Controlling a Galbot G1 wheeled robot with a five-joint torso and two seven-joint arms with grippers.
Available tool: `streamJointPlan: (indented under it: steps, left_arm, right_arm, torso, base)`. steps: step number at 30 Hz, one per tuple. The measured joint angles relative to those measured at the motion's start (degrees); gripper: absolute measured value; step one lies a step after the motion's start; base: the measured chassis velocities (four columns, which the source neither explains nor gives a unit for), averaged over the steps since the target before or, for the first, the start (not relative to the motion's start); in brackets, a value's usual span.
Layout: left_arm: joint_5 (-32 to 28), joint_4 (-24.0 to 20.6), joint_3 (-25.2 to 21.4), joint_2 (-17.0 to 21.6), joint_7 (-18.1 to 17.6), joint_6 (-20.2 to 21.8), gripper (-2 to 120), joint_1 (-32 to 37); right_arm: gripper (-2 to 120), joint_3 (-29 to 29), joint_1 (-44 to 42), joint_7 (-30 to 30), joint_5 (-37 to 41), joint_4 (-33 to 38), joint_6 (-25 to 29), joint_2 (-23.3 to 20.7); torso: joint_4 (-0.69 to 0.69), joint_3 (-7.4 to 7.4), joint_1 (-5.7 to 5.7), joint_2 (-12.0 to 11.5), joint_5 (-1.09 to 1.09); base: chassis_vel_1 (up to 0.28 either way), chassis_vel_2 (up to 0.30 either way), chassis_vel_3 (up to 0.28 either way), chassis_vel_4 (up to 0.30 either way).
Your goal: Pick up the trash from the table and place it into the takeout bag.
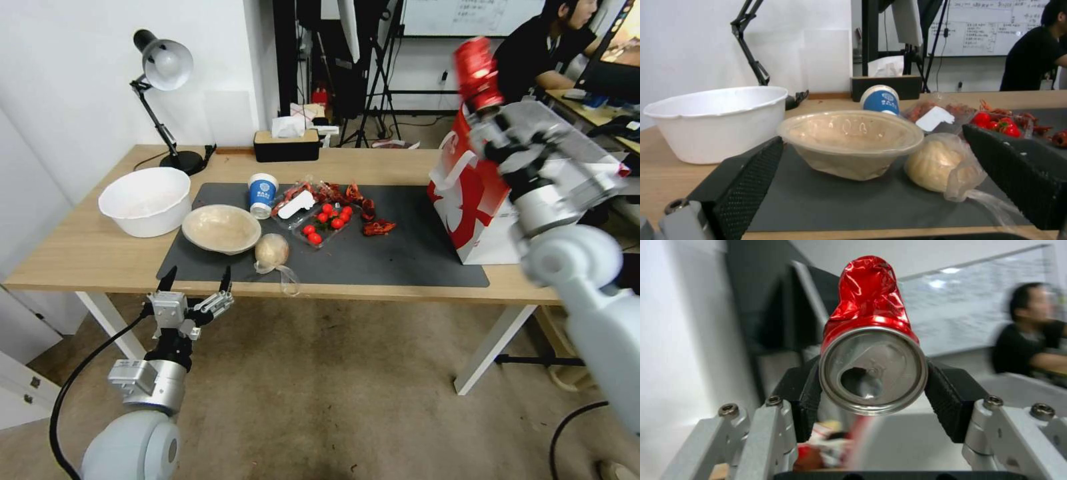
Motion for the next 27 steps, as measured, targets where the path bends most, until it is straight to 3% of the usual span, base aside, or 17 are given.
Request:
streamJointPlan:
  steps: [10, 11, 13, 21, 27]
  left_arm:
    - [0.08, -0.02, 0.08, -0.07, 0.05, -0.08, 100, 0.04]
    - [0.27, -0.13, 0.27, -0.22, 0.12, -0.13, 100, 0.07]
    - [0.32, -0.16, 0.31, -0.25, 0.13, -0.14, 100, 0.10]
    - [0.56, -0.39, 0.21, -0.23, 0.18, -0.51, 100, 0.57]
    - [0.63, -0.42, 0.17, -0.30, 0.22, -0.58, 100, 0.61]
  right_arm:
    - [51, 1.00, 0.26, 2.76, -0.38, -0.22, -1.90, -0.75]
    - [51, 2.48, 0.46, 7.17, -0.75, -0.48, -5.66, -1.58]
    - [51, 2.81, 0.46, 8.35, -0.77, -0.59, -6.55, -1.71]
    - [81, 3.45, 1.11, 19.13, -0.55, -0.52, -14.16, -1.02]
    - [99, 3.21, 1.72, 21.62, -0.23, -0.59, -15.81, -0.75]
  torso:
    - [0.00, 0.00, 0.00, 0.00, 0.00]
    - [-0.01, 0.00, 0.00, 0.00, 0.00]
    - [0.00, 0.00, 0.00, 0.00, 0.01]
    - [0.01, 0.00, 0.00, 0.00, -0.01]
    - [0.01, 0.00, 0.01, 0.00, -0.01]
  base:
    - [0.000, 0.000, 0.000, 0.000]
    - [0.000, 0.000, 0.000, 0.000]
    - [0.000, 0.000, 0.000, 0.000]
    - [0.000, 0.000, 0.000, 0.000]
    - [0.000, 0.000, 0.000, 0.000]
